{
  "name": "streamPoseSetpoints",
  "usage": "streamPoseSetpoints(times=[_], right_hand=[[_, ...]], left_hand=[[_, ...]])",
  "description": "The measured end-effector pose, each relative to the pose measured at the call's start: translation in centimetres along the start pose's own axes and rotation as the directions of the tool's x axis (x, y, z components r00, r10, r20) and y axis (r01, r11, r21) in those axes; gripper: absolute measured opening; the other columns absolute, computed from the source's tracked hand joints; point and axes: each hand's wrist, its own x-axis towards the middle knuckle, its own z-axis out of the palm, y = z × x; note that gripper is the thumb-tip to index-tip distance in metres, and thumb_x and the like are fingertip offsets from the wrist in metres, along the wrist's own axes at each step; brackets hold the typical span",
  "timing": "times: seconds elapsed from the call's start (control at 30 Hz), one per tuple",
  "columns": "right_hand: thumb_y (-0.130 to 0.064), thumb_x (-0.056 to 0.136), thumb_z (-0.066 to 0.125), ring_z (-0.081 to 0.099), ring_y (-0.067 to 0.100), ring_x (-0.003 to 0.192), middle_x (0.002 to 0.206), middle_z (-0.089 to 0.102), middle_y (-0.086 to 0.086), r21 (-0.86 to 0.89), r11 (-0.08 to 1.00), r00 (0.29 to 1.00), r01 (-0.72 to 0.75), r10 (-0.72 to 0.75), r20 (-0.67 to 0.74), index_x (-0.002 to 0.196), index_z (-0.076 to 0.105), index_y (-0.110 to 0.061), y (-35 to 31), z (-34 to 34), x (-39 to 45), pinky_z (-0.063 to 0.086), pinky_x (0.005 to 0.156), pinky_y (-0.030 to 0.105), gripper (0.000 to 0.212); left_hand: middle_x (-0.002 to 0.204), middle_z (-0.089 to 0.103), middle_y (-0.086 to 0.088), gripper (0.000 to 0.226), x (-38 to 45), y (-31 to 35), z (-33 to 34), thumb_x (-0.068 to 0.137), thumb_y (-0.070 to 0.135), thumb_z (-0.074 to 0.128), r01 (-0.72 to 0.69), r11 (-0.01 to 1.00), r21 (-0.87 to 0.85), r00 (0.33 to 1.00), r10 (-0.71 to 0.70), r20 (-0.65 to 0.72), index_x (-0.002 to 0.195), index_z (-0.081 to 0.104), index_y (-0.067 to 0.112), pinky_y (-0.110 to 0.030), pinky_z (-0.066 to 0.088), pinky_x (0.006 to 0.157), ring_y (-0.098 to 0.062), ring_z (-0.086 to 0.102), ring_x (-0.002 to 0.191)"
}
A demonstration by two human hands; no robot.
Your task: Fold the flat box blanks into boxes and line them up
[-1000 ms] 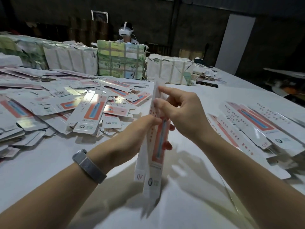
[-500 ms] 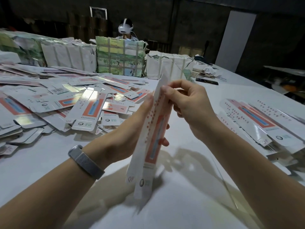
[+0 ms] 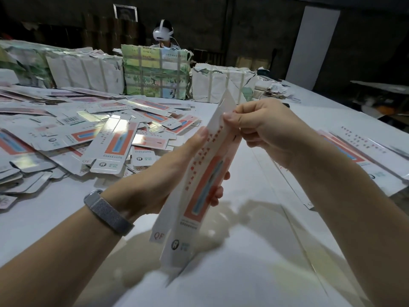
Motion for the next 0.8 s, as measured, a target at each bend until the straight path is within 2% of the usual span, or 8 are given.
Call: streamPoseSetpoints(times=[0.17, 0.3, 0.37, 0.47, 0.57, 0.67, 0.7, 0.8], right_hand=[[-0.016, 0.091, 0.065, 0.023, 0.009, 0.044, 0.046, 0.028, -0.007, 0.098, 0.995, 0.999, -0.007, 0.003, 0.034, 0.072, 0.06, -0.005, -0.7, -0.8, -0.2, 0.025, 0.044, 0.018, 0.023], [-0.019, 0.093, 0.066, 0.032, 0.005, 0.043, 0.046, 0.04, -0.011, 0.035, 0.998, 0.998, 0.052, -0.05, -0.044, 0.072, 0.062, -0.009, 0.1, 0.5, 0.0, 0.031, 0.05, 0.019, 0.024], [-0.017, 0.094, 0.065, 0.035, 0.003, 0.043, 0.049, 0.048, -0.01, 0.058, 0.993, 0.993, 0.099, -0.095, -0.073, 0.068, 0.061, -0.012, 0.5, 1.5, 0.1, 0.032, 0.049, 0.017, 0.027], [-0.013, 0.093, 0.065, 0.042, 0.0, 0.042, 0.054, 0.055, -0.005, 0.081, 0.983, 0.976, 0.167, -0.153, -0.156, 0.068, 0.061, -0.009, 0.9, 2.4, 0.3, 0.035, 0.046, 0.011, 0.026], [-0.017, 0.09, 0.068, 0.046, -0.001, 0.045, 0.058, 0.058, -0.004, 0.058, 0.979, 0.951, 0.193, -0.173, -0.256, 0.07, 0.063, -0.011, 1.4, 2.7, 0.5, 0.036, 0.046, 0.011, 0.022], [-0.026, 0.087, 0.072, 0.05, 0.004, 0.054, 0.061, 0.058, -0.005, 0.015, 0.966, 0.911, 0.258, -0.238, -0.336, 0.07, 0.064, -0.019, 1.8, 3.2, 0.7, 0.041, 0.053, 0.02, 0.02], [-0.031, 0.086, 0.072, 0.051, 0.005, 0.056, 0.062, 0.057, -0.007, -0.002, 0.955, 0.885, 0.298, -0.277, -0.373, 0.074, 0.064, -0.021, 1.9, 3.4, 0.6, 0.043, 0.055, 0.022, 0.018], [-0.036, 0.088, 0.068, 0.05, 0.003, 0.058, 0.062, 0.049, -0.015, -0.069, 0.927, 0.815, 0.368, -0.357, -0.456, 0.092, 0.058, -0.031, 2.4, 3.6, 0.6, 0.046, 0.058, 0.023, 0.013]], left_hand=[[0.08, 0.063, -0.008, 0.069, 1.1, -0.3, 0.5, 0.08, 0.07, 0.055, -0.04, 0.999, -0.026, 0.993, 0.037, -0.108, 0.122, 0.056, 0.015, -0.032, 0.053, 0.053, -0.021, 0.06, 0.057], [0.081, 0.058, -0.009, 0.063, 1.5, -0.6, 0.4, 0.079, 0.062, 0.057, -0.088, 0.994, 0.063, 0.984, 0.096, -0.147, 0.13, 0.044, 0.026, -0.035, 0.052, 0.05, -0.021, 0.058, 0.055], [0.09, 0.061, -0.008, 0.072, 1.4, -0.6, 0.4, 0.066, 0.055, 0.076, -0.099, 0.981, 0.165, 0.98, 0.125, -0.155, 0.128, 0.043, 0.037, -0.035, 0.057, 0.058, -0.023, 0.065, 0.064], [0.102, 0.068, 0.007, 0.079, 1.1, -0.7, 0.6, 0.05, 0.049, 0.087, -0.158, 0.92, 0.358, 0.944, 0.247, -0.218, 0.119, 0.048, 0.052, -0.028, 0.062, 0.073, -0.01, 0.072, 0.091], [0.098, 0.066, 0.012, 0.073, 0.8, -0.4, 0.6, 0.062, 0.043, 0.08, -0.226, 0.736, 0.639, 0.795, 0.518, -0.316, 0.127, 0.047, 0.042, -0.023, 0.06, 0.068, -0.005, 0.068, 0.086], [0.104, 0.064, 0.013, 0.076, 0.7, -0.3, 0.9, 0.073, 0.036, 0.071, -0.234, 0.466, 0.854, 0.675, 0.71, -0.202, 0.144, 0.045, 0.024, -0.021, 0.055, 0.066, -0.006, 0.064, 0.08], [0.109, 0.063, 0.012, 0.075, 0.7, -0.4, 1.0, 0.077, 0.034, 0.068, -0.25, 0.46, 0.852, 0.669, 0.718, -0.191, 0.148, 0.045, 0.023, -0.021, 0.056, 0.07, -0.006, 0.065, 0.085], [0.112, 0.062, 0.015, 0.07, 0.8, -0.6, 1.0, 0.084, 0.036, 0.06, -0.325, 0.664, 0.674, 0.692, 0.652, -0.309, 0.15, 0.038, 0.036, -0.026, 0.061, 0.071, -0.011, 0.072, 0.093]])
